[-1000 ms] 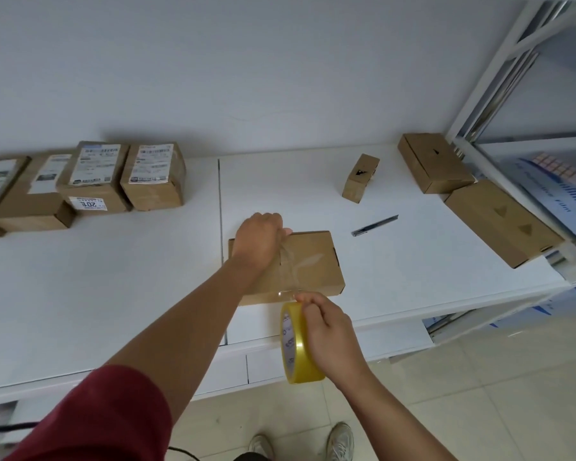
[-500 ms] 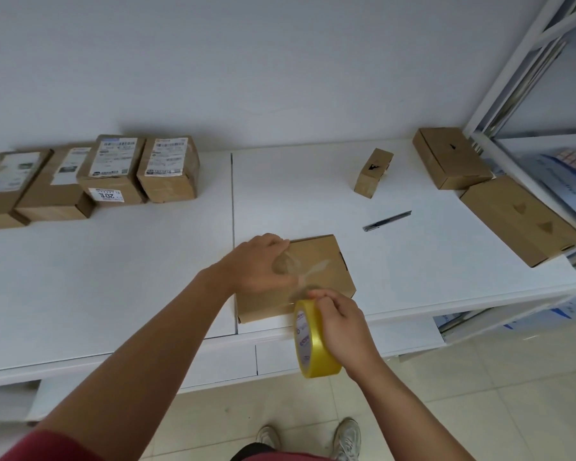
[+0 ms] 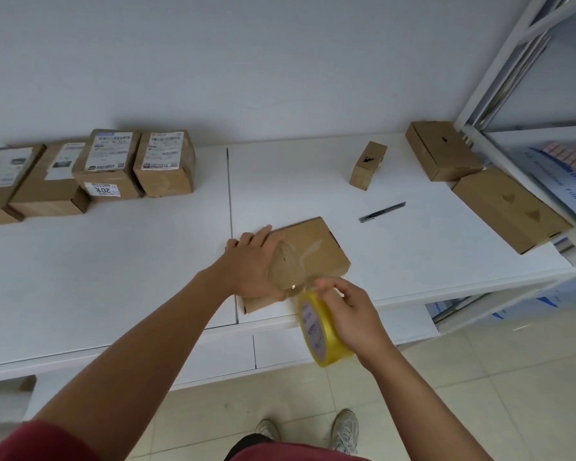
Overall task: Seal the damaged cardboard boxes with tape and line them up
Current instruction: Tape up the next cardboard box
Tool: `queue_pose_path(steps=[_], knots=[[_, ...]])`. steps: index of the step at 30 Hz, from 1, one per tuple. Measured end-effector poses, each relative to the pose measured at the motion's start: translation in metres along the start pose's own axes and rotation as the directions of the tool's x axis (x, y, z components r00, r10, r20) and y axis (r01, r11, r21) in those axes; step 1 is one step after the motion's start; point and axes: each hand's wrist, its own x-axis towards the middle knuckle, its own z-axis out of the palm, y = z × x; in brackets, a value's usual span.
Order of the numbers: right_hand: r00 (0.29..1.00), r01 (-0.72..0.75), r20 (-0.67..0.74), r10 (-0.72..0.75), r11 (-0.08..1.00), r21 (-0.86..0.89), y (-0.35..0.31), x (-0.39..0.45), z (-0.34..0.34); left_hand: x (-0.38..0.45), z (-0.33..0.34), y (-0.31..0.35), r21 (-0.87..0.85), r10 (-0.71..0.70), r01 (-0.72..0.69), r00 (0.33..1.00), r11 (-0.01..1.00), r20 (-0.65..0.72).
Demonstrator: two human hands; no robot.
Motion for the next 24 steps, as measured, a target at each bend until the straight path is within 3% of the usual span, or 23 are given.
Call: queue_pose_path(steps=[7,9,11,15,21,24], knots=[[0.997,0.077,0.005,-0.077,0.996,0.037,-0.042,-0.001,-0.016,0.004,-0.03,-0.02,-0.288,-0.205,0.163,0.971,0.944,-0.124],[0.996,0.064,0.069,-0.062,0.997,-0.03,-0.048,-0.004,-0.018,0.006,-0.048,-0.028,-0.479,-0.352,0.22,0.913,0.85,-0.206],[0.988,-0.01,0.151,0.021,0.997,-0.072,-0.041,-0.011,-0.019,0.006,-0.073,-0.045,-0.656,-0.467,0.187,0.838,0.731,-0.282],[0.984,-0.068,0.157,0.089,0.989,-0.132,-0.013,-0.016,-0.022,-0.008,-0.111,-0.047,-0.626,-0.286,0.014,0.897,0.78,-0.337],[0.992,-0.061,0.112,0.058,0.998,0.019,-0.023,0.012,-0.042,-0.026,-0.142,0.001,-0.75,0.049,-0.252,0.958,0.612,-0.282],[0.998,0.002,0.068,-0.008,0.997,0.083,-0.04,0.027,-0.055,-0.036,-0.153,0.013,-0.778,0.186,-0.284,0.959,0.561,-0.216]])
